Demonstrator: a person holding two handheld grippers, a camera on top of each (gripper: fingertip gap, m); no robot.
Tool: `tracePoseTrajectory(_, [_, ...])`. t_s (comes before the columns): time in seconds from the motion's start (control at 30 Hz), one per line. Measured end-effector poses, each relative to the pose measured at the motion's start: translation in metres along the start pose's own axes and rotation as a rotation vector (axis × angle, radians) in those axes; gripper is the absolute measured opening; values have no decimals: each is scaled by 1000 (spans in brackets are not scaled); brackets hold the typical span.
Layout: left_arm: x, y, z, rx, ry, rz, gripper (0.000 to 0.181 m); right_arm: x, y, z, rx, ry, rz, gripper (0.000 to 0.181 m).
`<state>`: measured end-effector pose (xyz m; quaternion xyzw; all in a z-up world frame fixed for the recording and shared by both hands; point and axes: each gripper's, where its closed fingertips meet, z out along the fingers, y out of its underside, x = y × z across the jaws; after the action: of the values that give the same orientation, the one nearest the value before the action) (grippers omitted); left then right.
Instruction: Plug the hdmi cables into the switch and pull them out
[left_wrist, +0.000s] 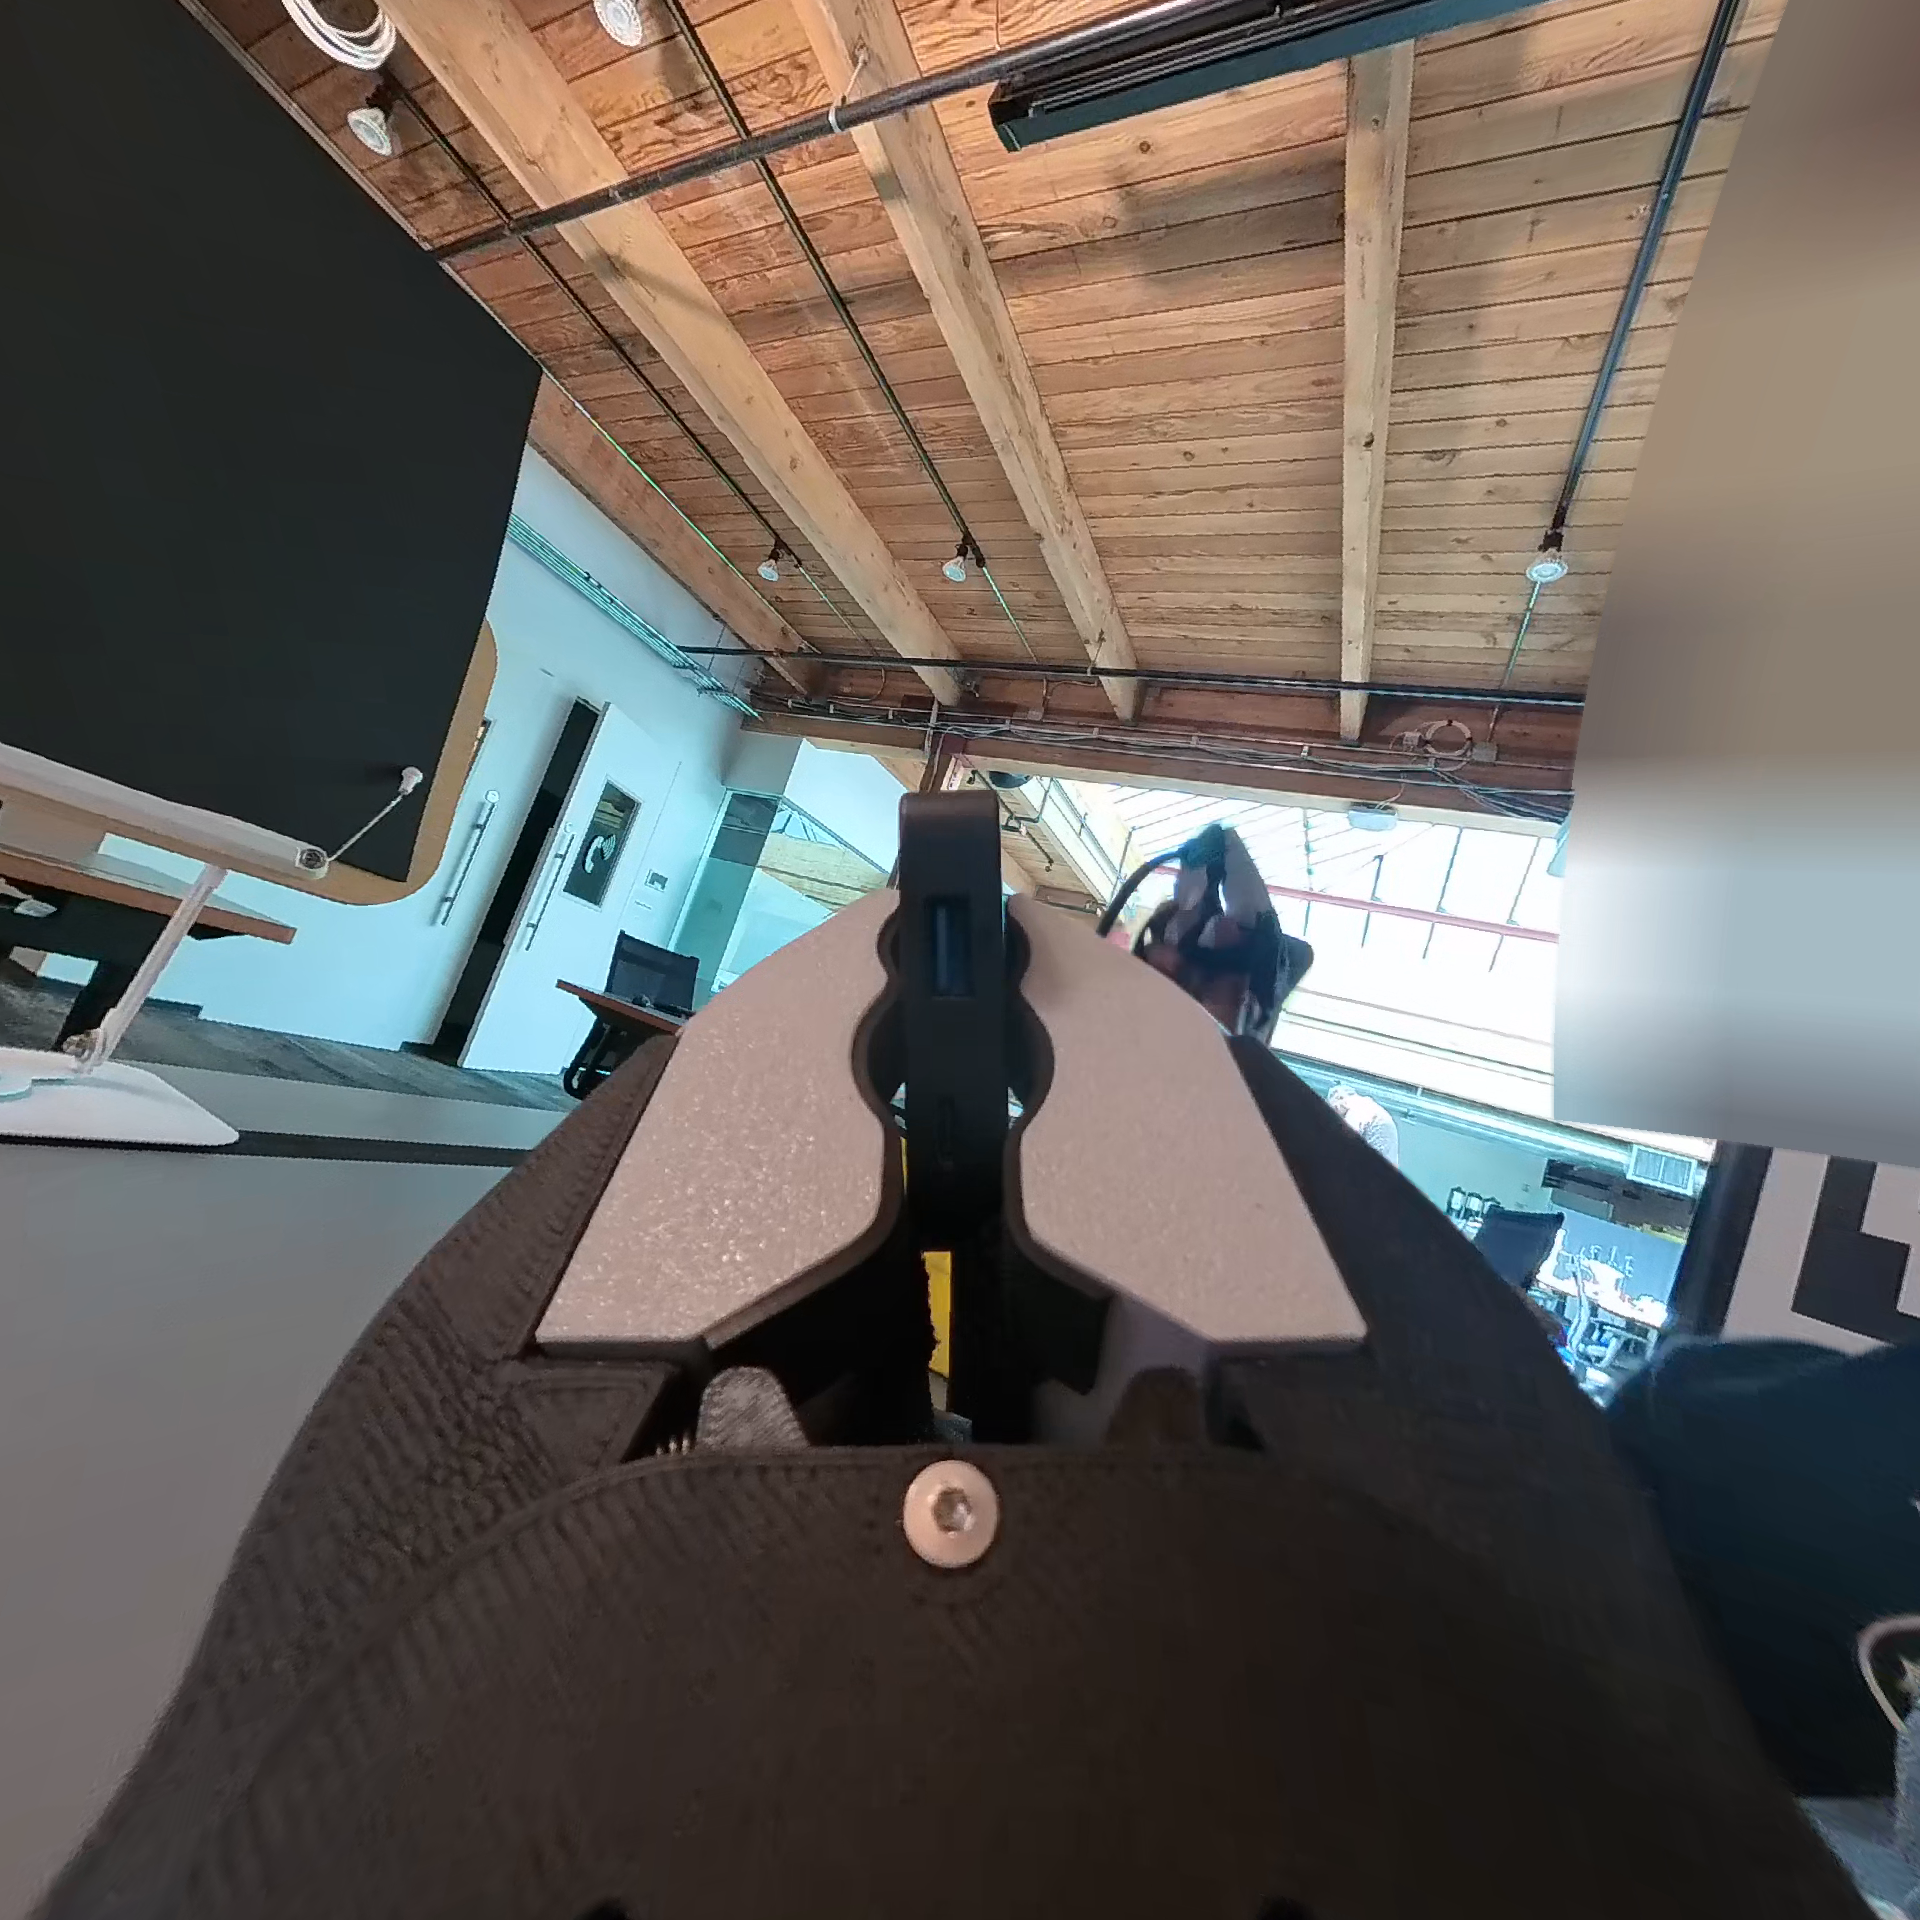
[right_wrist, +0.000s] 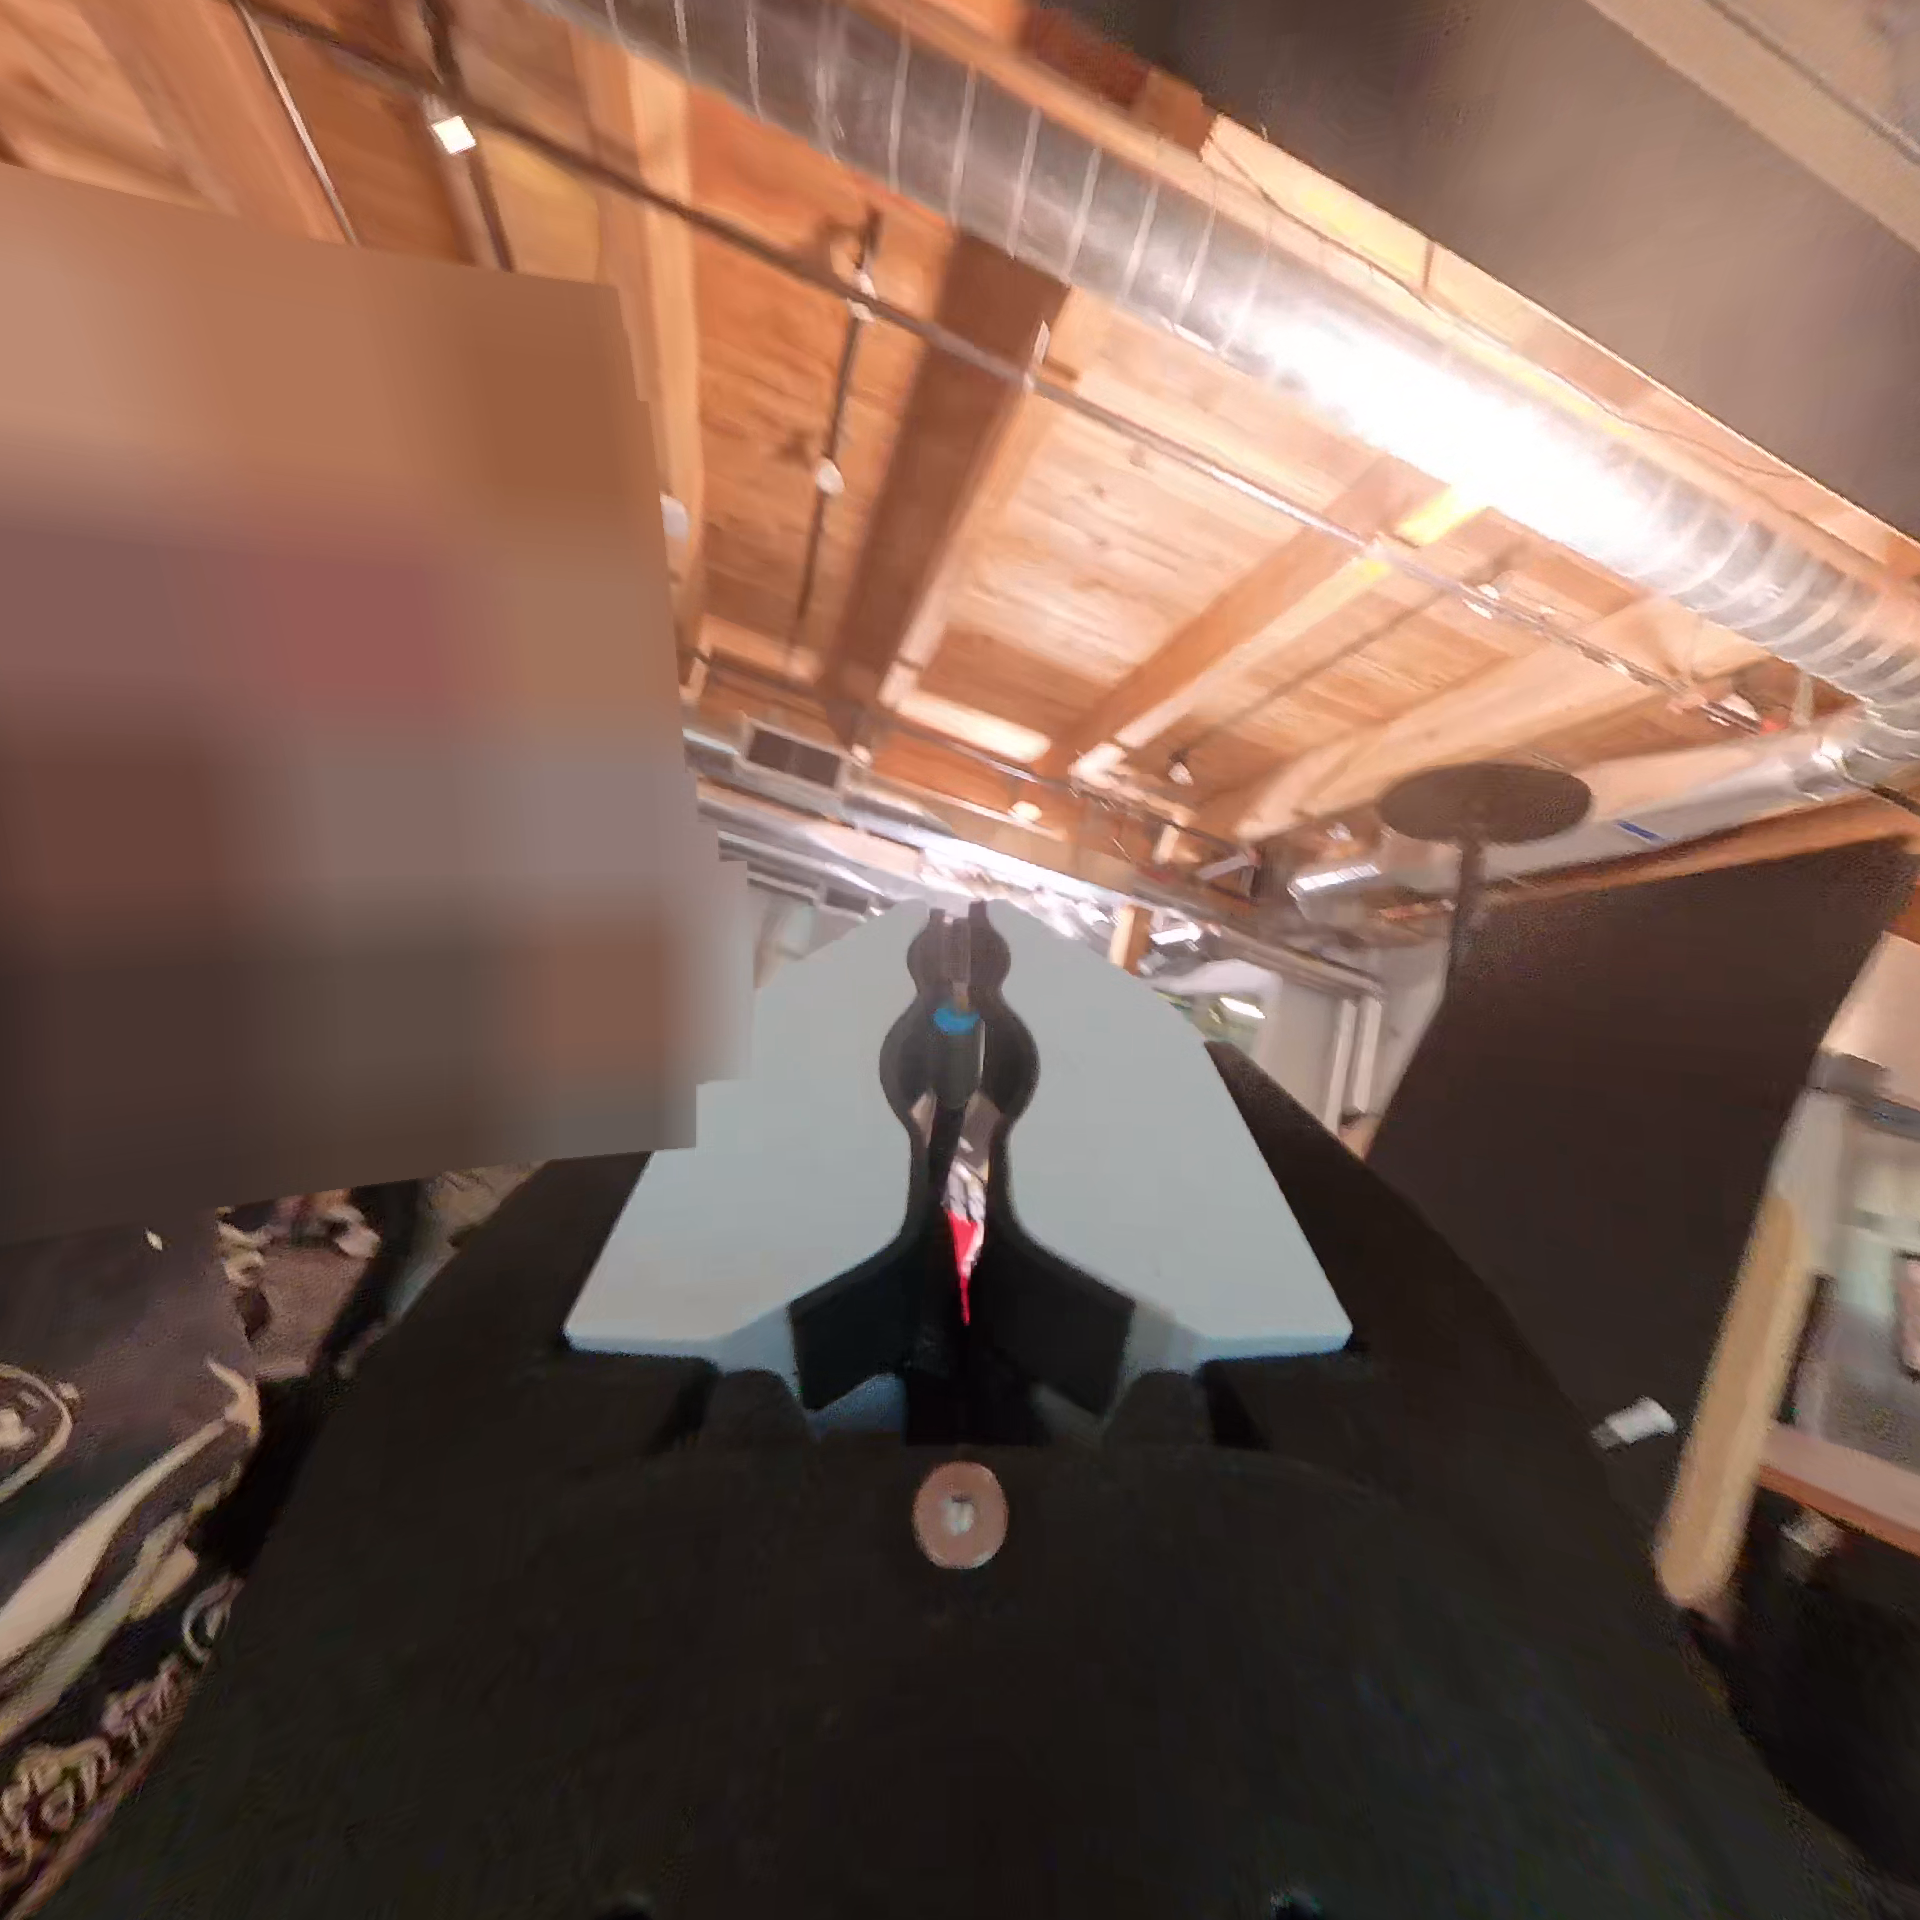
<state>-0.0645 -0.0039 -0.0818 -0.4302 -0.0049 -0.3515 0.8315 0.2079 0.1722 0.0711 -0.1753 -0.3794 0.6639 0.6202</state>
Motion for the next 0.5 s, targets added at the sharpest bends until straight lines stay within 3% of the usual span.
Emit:
tracePoseTrajectory(0.03, [0, 0, 0, 2, -2, 2, 13, -4, 4, -7, -28, 23, -23, 6])
tracePoseTrajectory(0.17, [1, 1, -1, -5, 5, 0, 13, -24, -9, -48, -25, 119, -19, 5])
tracePoseTrajectory(0.23, [2, 2, 0, -9, 5, 5, 14, -25, -11, -71, -107, 243, -42, 4])
tracePoseTrajectory(0.4, [2, 6, 2, -25, 7, 14, 13, -7, 22, -153, -598, 698, -55, 0])
tracePoseTrajectory(0.5, [4, 8, 3, -34, 10, 23, 14, -11, 45, -193, -853, 824, 13, 0])
